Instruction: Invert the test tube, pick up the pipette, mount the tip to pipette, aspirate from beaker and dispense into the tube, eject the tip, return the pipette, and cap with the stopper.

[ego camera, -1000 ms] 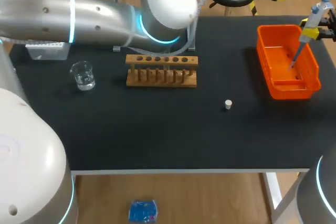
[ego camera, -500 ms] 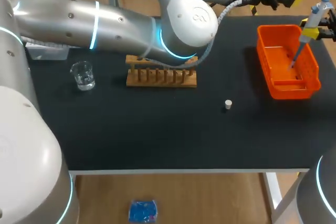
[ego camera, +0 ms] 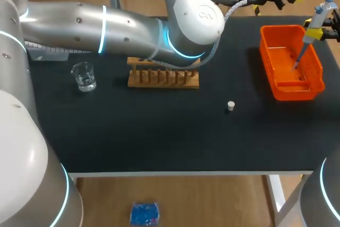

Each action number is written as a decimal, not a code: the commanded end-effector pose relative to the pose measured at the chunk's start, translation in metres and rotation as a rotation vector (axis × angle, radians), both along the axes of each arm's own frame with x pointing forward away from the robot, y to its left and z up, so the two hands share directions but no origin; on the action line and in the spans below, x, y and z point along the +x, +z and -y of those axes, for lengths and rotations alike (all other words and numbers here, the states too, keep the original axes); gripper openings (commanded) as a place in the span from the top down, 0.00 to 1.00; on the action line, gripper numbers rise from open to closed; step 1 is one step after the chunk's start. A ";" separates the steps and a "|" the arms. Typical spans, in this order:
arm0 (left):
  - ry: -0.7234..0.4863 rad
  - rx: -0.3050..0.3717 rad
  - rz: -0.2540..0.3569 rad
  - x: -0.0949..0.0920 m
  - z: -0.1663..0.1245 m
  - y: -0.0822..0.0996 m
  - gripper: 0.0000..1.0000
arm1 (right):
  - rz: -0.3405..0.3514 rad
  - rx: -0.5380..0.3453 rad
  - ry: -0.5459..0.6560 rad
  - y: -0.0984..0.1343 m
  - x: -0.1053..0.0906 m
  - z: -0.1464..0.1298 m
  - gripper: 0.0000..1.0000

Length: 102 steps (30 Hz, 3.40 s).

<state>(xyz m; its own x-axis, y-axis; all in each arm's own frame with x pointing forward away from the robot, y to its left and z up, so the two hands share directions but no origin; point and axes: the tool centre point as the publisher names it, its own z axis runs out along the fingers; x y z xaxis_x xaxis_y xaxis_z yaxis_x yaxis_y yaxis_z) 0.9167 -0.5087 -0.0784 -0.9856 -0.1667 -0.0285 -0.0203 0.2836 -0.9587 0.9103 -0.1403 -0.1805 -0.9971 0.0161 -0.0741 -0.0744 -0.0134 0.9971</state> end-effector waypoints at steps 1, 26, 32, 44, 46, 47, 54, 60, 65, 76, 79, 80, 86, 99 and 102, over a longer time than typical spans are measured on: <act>-0.006 -0.030 0.005 0.002 0.001 -0.003 1.00 | 0.001 -0.001 0.003 0.000 0.001 0.001 1.00; -0.060 -0.120 0.034 -0.003 0.033 -0.011 1.00 | 0.001 -0.001 0.003 0.000 0.001 0.001 1.00; -0.073 -0.167 0.067 -0.007 0.037 -0.007 1.00 | 0.001 -0.001 0.003 0.000 0.001 0.001 1.00; -0.076 -0.179 0.066 -0.016 0.047 -0.009 1.00 | 0.001 -0.001 0.003 0.000 0.001 0.001 1.00; -0.075 -0.181 0.063 -0.016 0.048 -0.011 1.00 | 0.001 -0.001 0.003 0.000 0.001 0.001 1.00; -0.074 -0.181 0.061 -0.016 0.048 -0.013 1.00 | 0.001 -0.001 0.003 0.000 0.001 0.001 1.00; -0.071 -0.183 0.048 -0.014 0.048 -0.019 1.00 | 0.001 -0.001 0.003 0.000 0.001 0.001 1.00; -0.067 -0.180 0.038 -0.014 0.048 -0.023 1.00 | 0.001 -0.001 0.003 0.000 0.001 0.001 1.00; -0.061 -0.176 0.029 -0.015 0.047 -0.028 1.00 | 0.001 -0.001 0.003 0.000 0.001 0.001 1.00; -0.056 -0.164 0.013 -0.014 0.049 -0.033 1.00 | 0.001 -0.001 0.003 0.000 0.001 0.001 1.00; -0.060 -0.159 0.007 -0.012 0.051 -0.035 1.00 | 0.001 -0.001 0.003 0.000 0.001 0.001 1.00; -0.061 -0.159 0.006 -0.012 0.051 -0.036 1.00 | 0.001 -0.001 0.003 0.000 0.001 0.001 1.00; -0.059 -0.158 -0.003 -0.011 0.052 -0.040 1.00 | 0.001 -0.001 0.003 0.000 0.001 0.001 1.00; -0.052 -0.154 -0.010 -0.012 0.053 -0.047 1.00 | 0.001 -0.001 0.003 0.000 0.001 0.001 1.00; -0.055 -0.151 -0.012 -0.011 0.054 -0.047 1.00 | 0.001 -0.001 0.003 0.000 0.001 0.001 1.00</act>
<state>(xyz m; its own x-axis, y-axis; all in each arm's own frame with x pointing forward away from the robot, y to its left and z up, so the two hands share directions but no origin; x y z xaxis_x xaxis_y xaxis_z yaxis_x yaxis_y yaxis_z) 0.9042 -0.5557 -0.1109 -0.9937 -0.1119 0.0066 -0.0359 0.2618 -0.9645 0.9097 -0.1417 -0.1893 -0.9971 0.0182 -0.0737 -0.0739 -0.0131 0.9972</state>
